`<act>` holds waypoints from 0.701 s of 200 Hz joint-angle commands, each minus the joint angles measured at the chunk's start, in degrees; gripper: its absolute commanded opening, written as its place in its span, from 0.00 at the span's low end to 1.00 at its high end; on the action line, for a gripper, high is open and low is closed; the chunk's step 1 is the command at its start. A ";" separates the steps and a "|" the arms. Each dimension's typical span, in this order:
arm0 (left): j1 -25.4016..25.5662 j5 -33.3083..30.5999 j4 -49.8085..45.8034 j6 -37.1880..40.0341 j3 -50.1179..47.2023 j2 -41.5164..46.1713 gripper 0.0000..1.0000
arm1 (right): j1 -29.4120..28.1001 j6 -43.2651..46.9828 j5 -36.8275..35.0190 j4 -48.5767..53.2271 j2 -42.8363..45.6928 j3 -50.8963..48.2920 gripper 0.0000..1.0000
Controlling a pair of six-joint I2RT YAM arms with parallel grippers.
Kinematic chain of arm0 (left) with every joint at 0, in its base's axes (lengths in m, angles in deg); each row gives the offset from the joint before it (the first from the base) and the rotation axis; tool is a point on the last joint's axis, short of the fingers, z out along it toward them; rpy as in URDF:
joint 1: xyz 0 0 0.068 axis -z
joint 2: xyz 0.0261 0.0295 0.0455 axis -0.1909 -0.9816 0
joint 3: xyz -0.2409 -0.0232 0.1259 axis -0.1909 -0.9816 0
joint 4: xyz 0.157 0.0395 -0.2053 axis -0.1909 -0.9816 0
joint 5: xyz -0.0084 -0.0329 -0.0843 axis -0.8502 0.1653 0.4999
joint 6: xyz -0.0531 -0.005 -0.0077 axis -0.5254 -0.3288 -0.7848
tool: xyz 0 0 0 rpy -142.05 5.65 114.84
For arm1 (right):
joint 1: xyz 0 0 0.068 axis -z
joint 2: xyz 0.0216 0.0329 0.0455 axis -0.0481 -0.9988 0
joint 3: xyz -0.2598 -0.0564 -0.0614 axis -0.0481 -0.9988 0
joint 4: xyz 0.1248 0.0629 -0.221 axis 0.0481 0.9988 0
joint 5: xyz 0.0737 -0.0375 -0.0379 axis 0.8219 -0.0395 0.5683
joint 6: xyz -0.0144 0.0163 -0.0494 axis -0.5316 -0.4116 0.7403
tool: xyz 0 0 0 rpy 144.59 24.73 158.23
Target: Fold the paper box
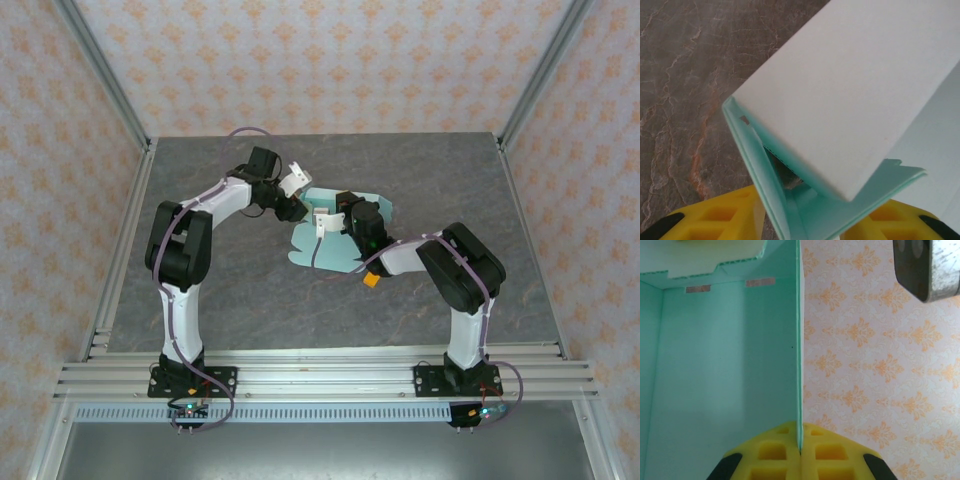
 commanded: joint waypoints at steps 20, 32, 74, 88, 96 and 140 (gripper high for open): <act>1.16 -2.17 7.17 -2.69 -1.76 4.30 0.43 | -1.85 -1.20 2.10 1.64 -0.58 -0.74 0.00; 1.16 -2.30 6.85 -2.77 -1.77 4.42 0.44 | -1.85 -1.34 1.77 1.75 -0.62 -0.61 0.00; 1.16 -0.94 8.48 -5.59 -3.00 4.88 0.45 | -2.07 -2.46 1.25 1.93 -0.58 -0.27 0.00; 1.16 -0.77 9.55 -7.57 -3.37 5.15 0.45 | -2.11 -2.65 1.10 2.00 -0.75 -0.12 0.00; 1.16 -0.90 10.43 -8.72 -3.79 5.25 0.45 | -2.20 -2.81 0.97 1.77 -0.94 0.05 0.00; 1.25 -1.28 13.59 -14.37 -4.98 5.30 0.46 | -2.29 -3.58 1.04 1.49 -0.97 0.36 0.00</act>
